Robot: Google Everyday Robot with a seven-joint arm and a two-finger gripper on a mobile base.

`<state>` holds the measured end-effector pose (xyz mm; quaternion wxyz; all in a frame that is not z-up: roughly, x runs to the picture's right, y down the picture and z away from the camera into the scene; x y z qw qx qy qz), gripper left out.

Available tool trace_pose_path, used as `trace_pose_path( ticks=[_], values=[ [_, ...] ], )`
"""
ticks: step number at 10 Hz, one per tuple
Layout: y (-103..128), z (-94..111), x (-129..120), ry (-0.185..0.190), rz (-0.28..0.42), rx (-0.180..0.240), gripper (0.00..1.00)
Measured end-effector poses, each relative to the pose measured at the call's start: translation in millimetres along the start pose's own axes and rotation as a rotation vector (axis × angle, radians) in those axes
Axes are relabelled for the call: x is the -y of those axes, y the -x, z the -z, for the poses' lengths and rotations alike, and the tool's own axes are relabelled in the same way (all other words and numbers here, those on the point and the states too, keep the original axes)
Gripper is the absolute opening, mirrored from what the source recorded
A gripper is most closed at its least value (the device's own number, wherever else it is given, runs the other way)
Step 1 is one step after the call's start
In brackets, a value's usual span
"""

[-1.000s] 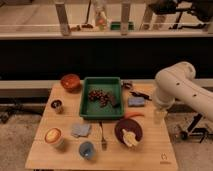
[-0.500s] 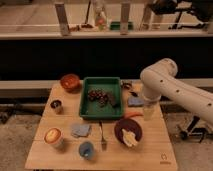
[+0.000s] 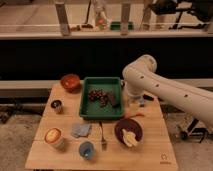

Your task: Place grapes in metal cup

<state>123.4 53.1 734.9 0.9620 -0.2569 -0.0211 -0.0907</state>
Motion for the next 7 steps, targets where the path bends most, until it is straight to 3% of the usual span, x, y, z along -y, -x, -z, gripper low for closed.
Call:
trace_pose_path(
  ticks=[2, 3, 4, 7],
  values=[
    [11.2, -3.3, 16.0, -0.014, 0.021, 0.003, 0.8],
    [35.9, -7.7, 36.1, -0.023, 0.067, 0.008, 0.8],
    [44.8, -9.3, 45.9, -0.026, 0.086, 0.011, 0.8],
    [46.3, -12.0, 51.3, -0.031, 0.11, 0.015, 0.8]
  ],
)
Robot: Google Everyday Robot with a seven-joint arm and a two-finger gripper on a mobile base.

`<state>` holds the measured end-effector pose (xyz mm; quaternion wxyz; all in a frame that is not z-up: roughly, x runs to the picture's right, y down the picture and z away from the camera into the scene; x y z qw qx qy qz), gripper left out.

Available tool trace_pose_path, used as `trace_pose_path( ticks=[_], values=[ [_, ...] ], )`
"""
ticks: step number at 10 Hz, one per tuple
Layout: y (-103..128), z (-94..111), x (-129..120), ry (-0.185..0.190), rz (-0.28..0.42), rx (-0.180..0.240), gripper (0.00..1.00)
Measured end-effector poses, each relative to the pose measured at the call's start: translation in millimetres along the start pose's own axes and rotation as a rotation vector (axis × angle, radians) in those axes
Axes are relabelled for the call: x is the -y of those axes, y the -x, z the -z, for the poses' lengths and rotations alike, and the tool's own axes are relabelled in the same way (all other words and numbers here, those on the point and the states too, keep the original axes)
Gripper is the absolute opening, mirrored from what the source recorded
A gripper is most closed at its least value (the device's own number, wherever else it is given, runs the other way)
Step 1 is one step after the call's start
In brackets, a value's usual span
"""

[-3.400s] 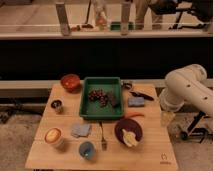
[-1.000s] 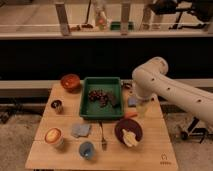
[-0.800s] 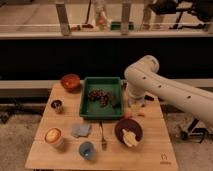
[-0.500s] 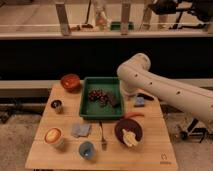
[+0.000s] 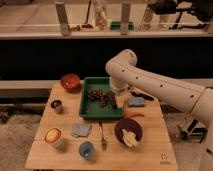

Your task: Place grapes in metal cup

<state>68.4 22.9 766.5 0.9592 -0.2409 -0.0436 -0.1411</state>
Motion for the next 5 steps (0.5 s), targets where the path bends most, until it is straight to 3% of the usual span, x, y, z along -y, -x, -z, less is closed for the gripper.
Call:
trace_pose_path(
  ticks=[3, 5],
  values=[
    [27.7, -9.0, 34.4, -0.009, 0.061, 0.013, 0.8],
    [26.1, -12.9, 34.7, -0.009, 0.072, 0.017, 0.8]
  ],
)
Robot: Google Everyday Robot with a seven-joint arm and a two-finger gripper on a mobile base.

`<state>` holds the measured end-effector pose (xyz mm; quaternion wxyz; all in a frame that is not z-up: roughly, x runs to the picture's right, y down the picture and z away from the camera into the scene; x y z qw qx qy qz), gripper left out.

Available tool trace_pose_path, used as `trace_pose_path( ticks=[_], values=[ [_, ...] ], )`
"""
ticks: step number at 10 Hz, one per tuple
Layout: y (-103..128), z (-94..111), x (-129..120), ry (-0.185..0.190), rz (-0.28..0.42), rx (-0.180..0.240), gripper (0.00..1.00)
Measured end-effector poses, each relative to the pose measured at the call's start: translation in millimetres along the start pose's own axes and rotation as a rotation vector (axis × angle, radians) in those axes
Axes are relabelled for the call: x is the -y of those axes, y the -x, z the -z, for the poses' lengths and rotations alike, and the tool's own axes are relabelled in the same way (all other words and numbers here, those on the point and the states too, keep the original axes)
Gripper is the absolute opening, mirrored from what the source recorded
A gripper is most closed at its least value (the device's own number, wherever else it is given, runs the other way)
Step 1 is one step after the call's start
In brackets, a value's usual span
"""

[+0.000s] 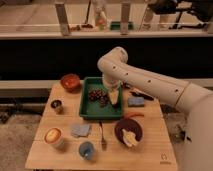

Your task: Place grapes in metal cup

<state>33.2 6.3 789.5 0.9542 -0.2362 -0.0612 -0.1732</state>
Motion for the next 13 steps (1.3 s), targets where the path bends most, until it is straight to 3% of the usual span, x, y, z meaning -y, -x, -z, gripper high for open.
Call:
trace_pose_path(
  ticks=[4, 13],
  values=[
    [20.1, -16.0, 15.2, 0.003, 0.014, 0.023, 0.8],
    [26.7, -47.5, 32.1, -0.001, 0.016, 0.071, 0.8]
  ],
)
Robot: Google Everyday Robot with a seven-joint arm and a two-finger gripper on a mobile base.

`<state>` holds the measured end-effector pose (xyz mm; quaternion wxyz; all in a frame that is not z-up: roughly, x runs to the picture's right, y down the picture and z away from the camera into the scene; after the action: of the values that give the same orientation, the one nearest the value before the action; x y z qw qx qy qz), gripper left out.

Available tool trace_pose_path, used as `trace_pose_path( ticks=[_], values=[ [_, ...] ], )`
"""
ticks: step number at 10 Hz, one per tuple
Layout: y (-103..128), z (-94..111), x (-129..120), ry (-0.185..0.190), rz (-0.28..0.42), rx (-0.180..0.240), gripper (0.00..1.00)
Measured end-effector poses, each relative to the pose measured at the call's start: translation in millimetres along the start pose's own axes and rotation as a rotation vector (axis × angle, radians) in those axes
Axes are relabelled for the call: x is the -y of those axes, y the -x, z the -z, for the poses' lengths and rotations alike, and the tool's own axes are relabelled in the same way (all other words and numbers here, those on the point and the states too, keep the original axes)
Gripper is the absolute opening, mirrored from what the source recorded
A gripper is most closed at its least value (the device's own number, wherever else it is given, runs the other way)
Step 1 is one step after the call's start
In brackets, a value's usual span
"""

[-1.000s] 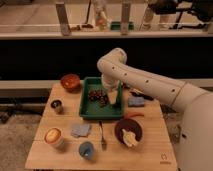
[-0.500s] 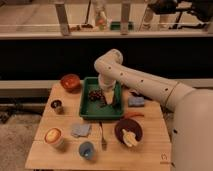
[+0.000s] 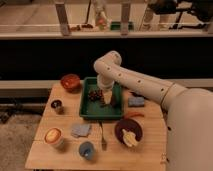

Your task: Place grapes in metal cup

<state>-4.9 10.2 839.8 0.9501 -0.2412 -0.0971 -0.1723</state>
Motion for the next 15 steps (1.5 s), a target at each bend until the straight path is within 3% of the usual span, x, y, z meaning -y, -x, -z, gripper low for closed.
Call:
trace_pose_path(
  ticks=[7, 15],
  values=[
    [-1.0, -35.2, 12.4, -0.023, -0.006, 0.056, 0.8],
    [-4.4, -56.4, 22.6, -0.073, -0.017, 0.078, 0.8]
  ],
)
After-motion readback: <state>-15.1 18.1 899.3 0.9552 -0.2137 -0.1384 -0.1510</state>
